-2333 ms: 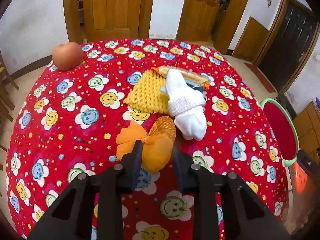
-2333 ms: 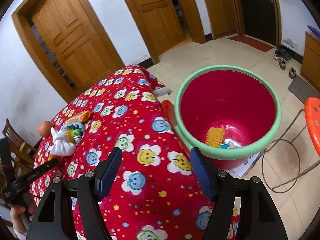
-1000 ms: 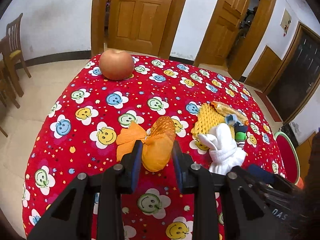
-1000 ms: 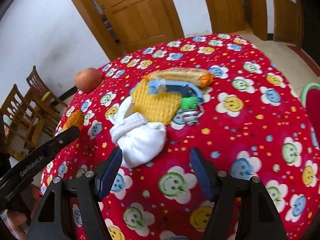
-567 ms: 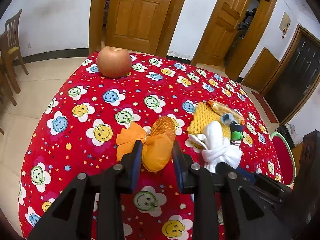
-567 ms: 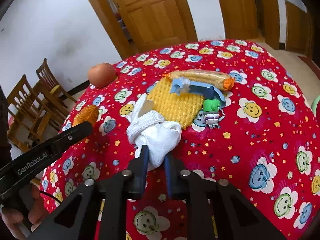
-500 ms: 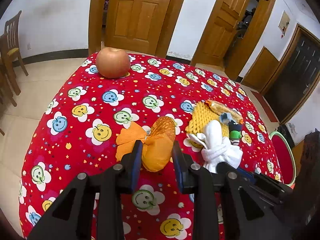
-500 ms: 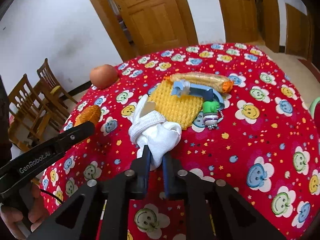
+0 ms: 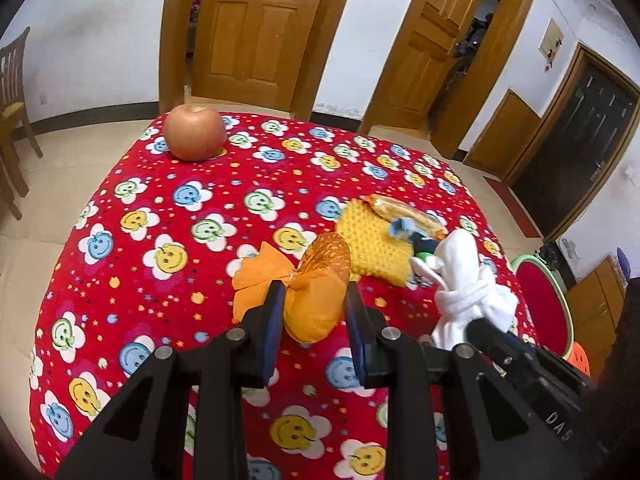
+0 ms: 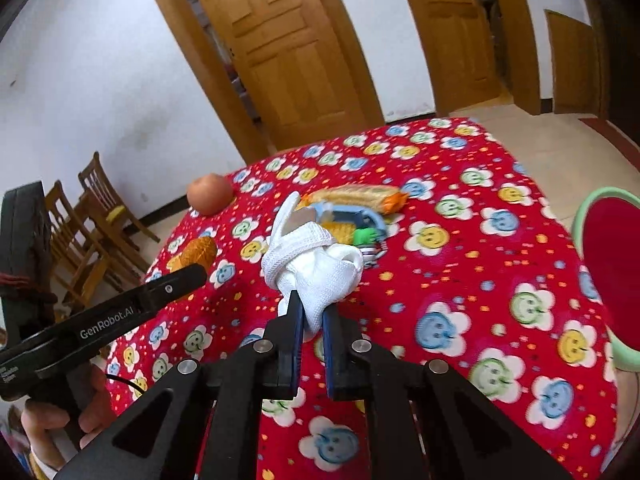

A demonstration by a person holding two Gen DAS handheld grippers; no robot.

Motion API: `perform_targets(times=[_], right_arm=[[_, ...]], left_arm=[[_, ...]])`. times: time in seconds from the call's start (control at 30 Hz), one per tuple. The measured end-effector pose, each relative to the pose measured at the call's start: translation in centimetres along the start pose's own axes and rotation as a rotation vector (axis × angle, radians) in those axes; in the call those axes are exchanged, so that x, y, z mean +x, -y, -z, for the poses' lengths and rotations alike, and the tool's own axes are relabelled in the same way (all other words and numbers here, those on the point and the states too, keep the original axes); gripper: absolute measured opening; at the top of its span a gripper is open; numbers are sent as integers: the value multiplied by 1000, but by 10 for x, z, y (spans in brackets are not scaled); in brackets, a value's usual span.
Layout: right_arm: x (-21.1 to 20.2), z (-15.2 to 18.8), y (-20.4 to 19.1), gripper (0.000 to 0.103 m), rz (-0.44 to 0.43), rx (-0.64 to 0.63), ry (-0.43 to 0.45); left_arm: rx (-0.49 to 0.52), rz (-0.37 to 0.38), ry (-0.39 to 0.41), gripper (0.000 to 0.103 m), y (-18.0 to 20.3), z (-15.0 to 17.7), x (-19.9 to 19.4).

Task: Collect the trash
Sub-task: 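Carry the white cloth into the bucket and release it while left carries the orange bag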

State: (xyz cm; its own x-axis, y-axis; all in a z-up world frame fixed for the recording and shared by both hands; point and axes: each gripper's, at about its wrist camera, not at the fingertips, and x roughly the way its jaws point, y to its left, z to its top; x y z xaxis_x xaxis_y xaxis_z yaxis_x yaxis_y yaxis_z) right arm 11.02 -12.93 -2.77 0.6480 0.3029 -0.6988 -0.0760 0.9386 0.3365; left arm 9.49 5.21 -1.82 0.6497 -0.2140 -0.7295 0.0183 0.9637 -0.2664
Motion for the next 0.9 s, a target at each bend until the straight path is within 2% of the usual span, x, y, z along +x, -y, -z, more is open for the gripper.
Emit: perform_targets(times=[0.6, 0.9], right_arm=[[-69, 2, 52, 8, 38, 113, 113], [-102, 3, 84, 8, 110, 171, 170]], left_arm=[[83, 103, -26, 29, 66, 9, -16], [135, 176, -50, 29, 104, 12, -13]])
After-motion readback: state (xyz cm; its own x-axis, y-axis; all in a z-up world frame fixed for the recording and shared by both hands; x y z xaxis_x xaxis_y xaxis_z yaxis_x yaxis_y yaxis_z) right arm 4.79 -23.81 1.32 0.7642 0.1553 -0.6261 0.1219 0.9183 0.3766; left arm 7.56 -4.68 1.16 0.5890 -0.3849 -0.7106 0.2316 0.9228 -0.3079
